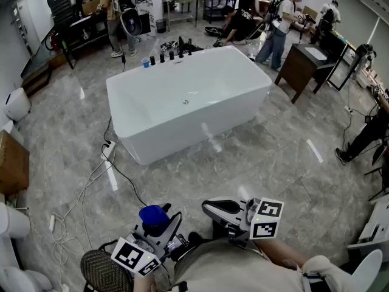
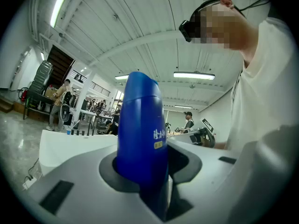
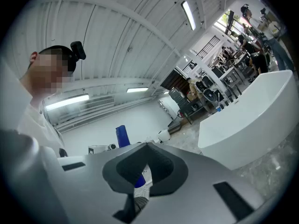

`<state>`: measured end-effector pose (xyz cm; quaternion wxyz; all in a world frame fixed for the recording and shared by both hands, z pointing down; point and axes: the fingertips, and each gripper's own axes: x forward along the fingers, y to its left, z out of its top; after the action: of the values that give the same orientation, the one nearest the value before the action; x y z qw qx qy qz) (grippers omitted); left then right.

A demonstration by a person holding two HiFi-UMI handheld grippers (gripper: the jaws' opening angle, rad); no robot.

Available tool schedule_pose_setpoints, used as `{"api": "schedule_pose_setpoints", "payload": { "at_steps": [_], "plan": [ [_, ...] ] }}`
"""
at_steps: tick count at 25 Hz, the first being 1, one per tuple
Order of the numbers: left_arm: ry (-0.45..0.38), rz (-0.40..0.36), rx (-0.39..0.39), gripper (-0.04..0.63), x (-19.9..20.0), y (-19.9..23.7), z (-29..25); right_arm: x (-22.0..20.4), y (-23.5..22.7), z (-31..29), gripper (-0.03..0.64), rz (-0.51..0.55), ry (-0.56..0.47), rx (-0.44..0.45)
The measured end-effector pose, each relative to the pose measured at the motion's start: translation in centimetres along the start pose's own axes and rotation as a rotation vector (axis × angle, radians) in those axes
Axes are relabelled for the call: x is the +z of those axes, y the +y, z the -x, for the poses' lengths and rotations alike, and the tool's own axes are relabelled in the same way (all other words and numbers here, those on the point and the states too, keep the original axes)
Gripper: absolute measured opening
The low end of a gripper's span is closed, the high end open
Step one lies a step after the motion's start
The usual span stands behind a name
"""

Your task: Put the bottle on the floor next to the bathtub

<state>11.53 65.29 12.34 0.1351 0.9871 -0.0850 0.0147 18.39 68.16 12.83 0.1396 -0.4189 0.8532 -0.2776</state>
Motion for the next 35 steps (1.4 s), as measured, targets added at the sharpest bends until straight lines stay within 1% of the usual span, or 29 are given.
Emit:
{"api": "schedule_pose_setpoints", "payload": {
  "at_steps": [4, 8, 12, 15, 20, 24, 27, 31, 35],
  "plan": [
    [-0.004, -0.002, -0.021, 0.177, 0.5, -1.3, -1.1, 0.2, -0.4, 1.2, 0.026, 0.0, -0.006, -0.006],
    [0.02, -0.014, -0.04, 0.176, 0.4, -2.6, -3.2, 1.1, -1.3, 2.8, 0.026, 0.001, -0.026, 0.007],
    [0.052, -0.03, -0.075, 0.176, 0.1, -4.3, -7.3, 2.3, -3.2, 5.8, 0.026, 0.019, -0.044, 0.018],
    [0.064, -0.042, -0.08, 0.176, -0.1, -5.8, -11.2, 3.5, -5.4, 8.9, 0.026, 0.014, -0.052, 0.019],
    [0.072, -0.052, -0.055, 0.176, -0.2, -7.8, -18.6, 6.3, -9.8, 15.1, 0.028, 0.007, -0.063, 0.029],
    [0.092, -0.069, -0.012, 0.175, -0.6, -9.4, -23.6, 8.0, -12.8, 19.3, 0.028, -0.001, -0.062, 0.047],
    [0.095, -0.064, 0.003, 0.176, -1.0, -10.1, -26.2, 8.8, -14.6, 21.1, 0.028, 0.021, -0.039, 0.046],
    [0.097, -0.058, 0.03, 0.175, -1.4, -10.8, -29.1, 9.7, -16.5, 23.4, 0.028, 0.013, -0.036, 0.056],
    [0.089, -0.055, 0.063, 0.175, -1.1, -10.9, -30.5, 10.1, -17.6, 24.4, 0.028, 0.008, -0.018, 0.07]
  ]
}}
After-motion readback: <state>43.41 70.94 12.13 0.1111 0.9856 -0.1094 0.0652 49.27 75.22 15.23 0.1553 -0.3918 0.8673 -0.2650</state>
